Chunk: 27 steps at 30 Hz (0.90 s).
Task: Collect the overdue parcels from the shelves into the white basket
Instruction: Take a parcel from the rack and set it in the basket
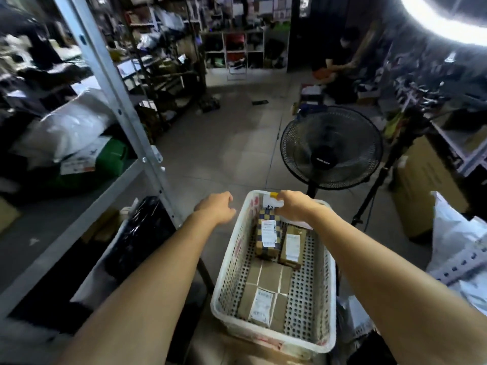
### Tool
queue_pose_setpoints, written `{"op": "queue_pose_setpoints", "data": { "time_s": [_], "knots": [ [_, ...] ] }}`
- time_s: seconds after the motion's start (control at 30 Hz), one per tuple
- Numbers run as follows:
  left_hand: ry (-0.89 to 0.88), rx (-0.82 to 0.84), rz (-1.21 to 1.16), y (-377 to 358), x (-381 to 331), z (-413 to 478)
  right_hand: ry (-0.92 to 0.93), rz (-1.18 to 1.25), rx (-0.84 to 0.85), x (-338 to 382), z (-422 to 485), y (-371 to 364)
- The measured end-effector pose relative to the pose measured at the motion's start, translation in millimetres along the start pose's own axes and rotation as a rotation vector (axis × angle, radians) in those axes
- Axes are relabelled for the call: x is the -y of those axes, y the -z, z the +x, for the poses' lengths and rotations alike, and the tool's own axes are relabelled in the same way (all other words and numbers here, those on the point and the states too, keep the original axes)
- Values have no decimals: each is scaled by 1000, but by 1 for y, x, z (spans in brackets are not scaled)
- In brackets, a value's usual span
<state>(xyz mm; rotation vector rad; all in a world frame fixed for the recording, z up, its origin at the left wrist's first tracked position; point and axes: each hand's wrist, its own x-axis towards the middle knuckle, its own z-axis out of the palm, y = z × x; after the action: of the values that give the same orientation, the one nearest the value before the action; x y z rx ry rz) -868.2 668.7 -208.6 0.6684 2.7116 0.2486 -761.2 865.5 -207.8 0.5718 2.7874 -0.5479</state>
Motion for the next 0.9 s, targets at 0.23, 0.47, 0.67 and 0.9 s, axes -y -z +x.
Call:
{"op": "queue_pose_setpoints", "data": {
  "time_s": [0.23,0.47,0.67,0.9],
  "knots": [
    [221,-115,-57,-1,23,-99,248,-146,39,36,-39,-6],
    [439,-183,-111,-5,72,-245,545,-161,157,116,-106,-30],
    [687,-328,-159,-22,109,-400,842,-279,230,204,-187,-70],
    [1051,-429,-209,-83,126,-593,1120,-316,289,271,-328,-140]
  ]
}}
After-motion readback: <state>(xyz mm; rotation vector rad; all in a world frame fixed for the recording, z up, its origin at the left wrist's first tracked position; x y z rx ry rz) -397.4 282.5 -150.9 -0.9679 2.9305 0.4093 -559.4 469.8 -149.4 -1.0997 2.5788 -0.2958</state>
